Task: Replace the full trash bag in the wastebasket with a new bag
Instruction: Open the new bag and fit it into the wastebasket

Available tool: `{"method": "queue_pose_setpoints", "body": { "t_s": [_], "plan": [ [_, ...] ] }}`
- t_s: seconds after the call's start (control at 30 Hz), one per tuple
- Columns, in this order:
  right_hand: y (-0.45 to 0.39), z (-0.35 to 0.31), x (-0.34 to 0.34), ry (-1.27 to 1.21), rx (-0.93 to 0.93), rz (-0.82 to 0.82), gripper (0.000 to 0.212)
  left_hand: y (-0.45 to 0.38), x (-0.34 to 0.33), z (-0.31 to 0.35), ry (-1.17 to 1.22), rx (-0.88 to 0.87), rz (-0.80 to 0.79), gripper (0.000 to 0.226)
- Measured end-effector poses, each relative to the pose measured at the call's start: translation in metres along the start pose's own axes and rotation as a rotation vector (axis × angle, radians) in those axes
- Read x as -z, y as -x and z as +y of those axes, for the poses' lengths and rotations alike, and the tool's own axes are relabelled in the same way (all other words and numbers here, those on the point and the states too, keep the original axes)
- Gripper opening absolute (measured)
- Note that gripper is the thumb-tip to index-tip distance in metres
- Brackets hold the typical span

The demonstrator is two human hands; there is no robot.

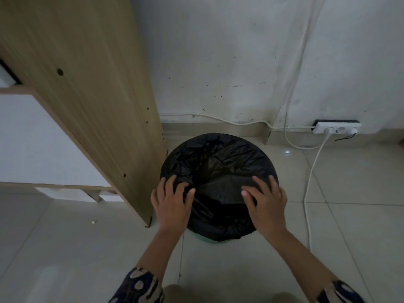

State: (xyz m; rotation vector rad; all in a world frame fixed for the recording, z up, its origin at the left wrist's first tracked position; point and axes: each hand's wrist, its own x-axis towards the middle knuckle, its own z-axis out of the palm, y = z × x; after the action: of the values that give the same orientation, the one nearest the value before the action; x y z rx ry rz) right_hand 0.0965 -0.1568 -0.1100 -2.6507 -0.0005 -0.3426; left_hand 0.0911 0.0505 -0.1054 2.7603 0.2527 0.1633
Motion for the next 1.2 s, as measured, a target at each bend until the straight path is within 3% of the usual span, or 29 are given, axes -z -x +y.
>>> {"method": "queue_pose_setpoints", "body": {
  "t_s": [0.1, 0.2, 0.3, 0.37, 0.47, 0.6, 0.67, 0.73, 0.9, 1.2],
  "plan": [
    [-0.013, 0.006, 0.004, 0.165, 0.059, -0.303, 0.065, -0.008, -0.001, -0.002, -0.025, 0.073, -0.15, 0.042],
    [-0.018, 0.016, 0.007, 0.261, -0.03, -0.452, 0.043, -0.007, -0.007, -0.006, 0.021, 0.093, -0.195, 0.039],
    [-0.015, 0.022, 0.001, 0.186, -0.024, -0.356, 0.038, -0.006, -0.013, -0.009, 0.219, 0.043, 0.09, 0.029],
    [-0.012, 0.024, -0.005, 0.052, -0.032, -0.152, 0.041, -0.008, -0.01, -0.008, 0.377, 0.194, 0.232, 0.034],
    [-0.016, 0.023, -0.002, -0.196, -0.207, 0.102, 0.039, -0.014, -0.014, -0.015, 0.704, 0.602, 0.109, 0.053],
    [-0.029, 0.032, 0.005, -0.541, -0.559, 0.04, 0.044, -0.025, -0.011, -0.022, 1.282, 1.057, -0.137, 0.054],
    [-0.036, 0.034, 0.007, -0.701, -0.786, -0.009, 0.048, -0.03, -0.012, -0.035, 1.42, 1.046, -0.189, 0.052],
    [-0.043, 0.038, 0.011, -0.803, -0.889, -0.067, 0.043, -0.036, -0.014, -0.048, 1.515, 0.983, -0.294, 0.056],
    [-0.054, 0.046, 0.026, -1.038, -0.961, -0.195, 0.033, -0.043, -0.007, -0.051, 1.473, 0.912, -0.354, 0.039],
    [-0.064, 0.049, 0.022, -1.153, -1.01, -0.255, 0.033, -0.049, -0.001, -0.043, 1.462, 0.865, -0.365, 0.039]
  ]
}}
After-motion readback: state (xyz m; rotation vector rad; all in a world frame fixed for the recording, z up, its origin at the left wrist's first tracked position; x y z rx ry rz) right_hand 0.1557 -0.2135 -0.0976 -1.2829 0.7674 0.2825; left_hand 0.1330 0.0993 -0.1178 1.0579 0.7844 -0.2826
